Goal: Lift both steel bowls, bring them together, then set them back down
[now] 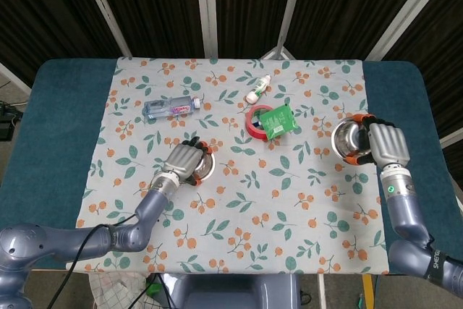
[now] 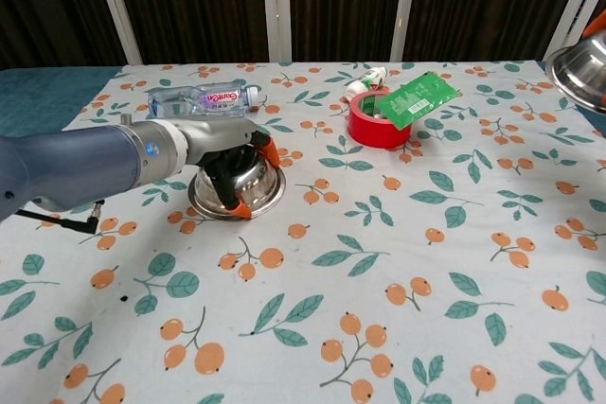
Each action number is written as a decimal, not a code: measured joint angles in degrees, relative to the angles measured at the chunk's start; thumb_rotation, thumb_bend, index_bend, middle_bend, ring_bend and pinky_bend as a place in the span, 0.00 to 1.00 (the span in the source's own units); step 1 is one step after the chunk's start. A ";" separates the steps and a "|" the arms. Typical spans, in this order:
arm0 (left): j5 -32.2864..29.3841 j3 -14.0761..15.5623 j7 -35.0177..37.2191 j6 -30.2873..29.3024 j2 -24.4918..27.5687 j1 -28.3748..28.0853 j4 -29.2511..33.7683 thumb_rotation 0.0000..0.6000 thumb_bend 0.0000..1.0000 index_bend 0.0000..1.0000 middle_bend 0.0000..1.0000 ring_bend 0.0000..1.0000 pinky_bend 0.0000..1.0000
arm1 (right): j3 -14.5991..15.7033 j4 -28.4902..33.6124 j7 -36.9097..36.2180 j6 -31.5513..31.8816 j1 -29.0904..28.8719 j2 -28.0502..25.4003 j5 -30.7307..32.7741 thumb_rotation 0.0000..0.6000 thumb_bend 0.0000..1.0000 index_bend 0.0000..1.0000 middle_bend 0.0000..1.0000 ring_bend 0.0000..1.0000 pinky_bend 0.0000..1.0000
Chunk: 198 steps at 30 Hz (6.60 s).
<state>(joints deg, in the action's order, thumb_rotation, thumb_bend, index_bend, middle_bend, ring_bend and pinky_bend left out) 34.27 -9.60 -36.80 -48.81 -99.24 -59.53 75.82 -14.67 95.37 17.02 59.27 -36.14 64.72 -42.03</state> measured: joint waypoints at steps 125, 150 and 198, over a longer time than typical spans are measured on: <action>54.81 -6.97 95.41 -44.47 -26.44 11.28 -38.74 1.00 0.00 0.36 0.25 0.23 0.46 | -9.97 7.89 -57.94 -9.01 -4.53 19.23 -17.38 1.00 0.13 0.36 0.32 0.39 0.24; 54.02 -6.46 95.25 -45.60 -24.50 12.69 -38.58 1.00 0.00 0.36 0.24 0.23 0.46 | -11.62 6.68 -57.02 -9.50 -3.25 18.14 -15.13 1.00 0.13 0.36 0.32 0.39 0.24; 36.16 -6.65 27.01 -32.86 1.48 19.75 -0.78 1.00 0.00 0.36 0.31 0.24 0.49 | -4.75 -2.60 -23.97 -2.14 -0.22 9.23 -30.09 1.00 0.13 0.38 0.32 0.39 0.24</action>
<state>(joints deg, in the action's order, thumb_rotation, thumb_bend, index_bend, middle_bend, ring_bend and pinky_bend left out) 70.43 -16.25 -9.79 -81.68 -97.76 -39.78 75.05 -19.42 92.76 -6.96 57.13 -36.36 73.94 -72.12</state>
